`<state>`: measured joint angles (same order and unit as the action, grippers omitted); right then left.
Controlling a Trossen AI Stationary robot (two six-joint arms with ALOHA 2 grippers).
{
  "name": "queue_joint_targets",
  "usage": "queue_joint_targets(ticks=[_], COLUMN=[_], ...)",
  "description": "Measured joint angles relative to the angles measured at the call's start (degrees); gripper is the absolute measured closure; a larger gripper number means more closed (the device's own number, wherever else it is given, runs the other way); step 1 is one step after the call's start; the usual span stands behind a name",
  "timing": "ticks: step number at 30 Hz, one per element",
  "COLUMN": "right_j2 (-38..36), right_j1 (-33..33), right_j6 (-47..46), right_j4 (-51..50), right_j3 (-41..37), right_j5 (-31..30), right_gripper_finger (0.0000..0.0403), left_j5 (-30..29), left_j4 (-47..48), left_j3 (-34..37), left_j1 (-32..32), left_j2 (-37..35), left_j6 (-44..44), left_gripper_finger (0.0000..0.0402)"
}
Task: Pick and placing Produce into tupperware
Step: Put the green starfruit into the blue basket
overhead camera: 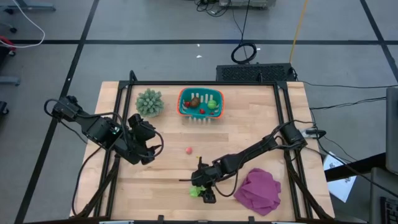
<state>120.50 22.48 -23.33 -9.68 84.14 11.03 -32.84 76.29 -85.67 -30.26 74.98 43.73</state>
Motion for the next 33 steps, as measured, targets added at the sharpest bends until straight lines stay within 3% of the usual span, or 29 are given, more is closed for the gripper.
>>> queue_joint_targets(ticks=[6,33], right_j2=[1.9,1.9], right_j1=[-0.2,-1.0], right_j6=[-1.5,-1.0], right_j4=[1.3,2.1], right_j3=[0.0,-0.1], right_j5=[2.8,2.8], right_gripper_finger=[0.0151,0.0151], left_j5=[0.0,0.4], left_j4=[0.0,-0.1], left_j3=[0.0,0.0], left_j1=[0.0,0.0], left_j2=[0.0,0.0], left_j6=[-0.1,0.0], left_gripper_finger=[0.0052,0.0052])
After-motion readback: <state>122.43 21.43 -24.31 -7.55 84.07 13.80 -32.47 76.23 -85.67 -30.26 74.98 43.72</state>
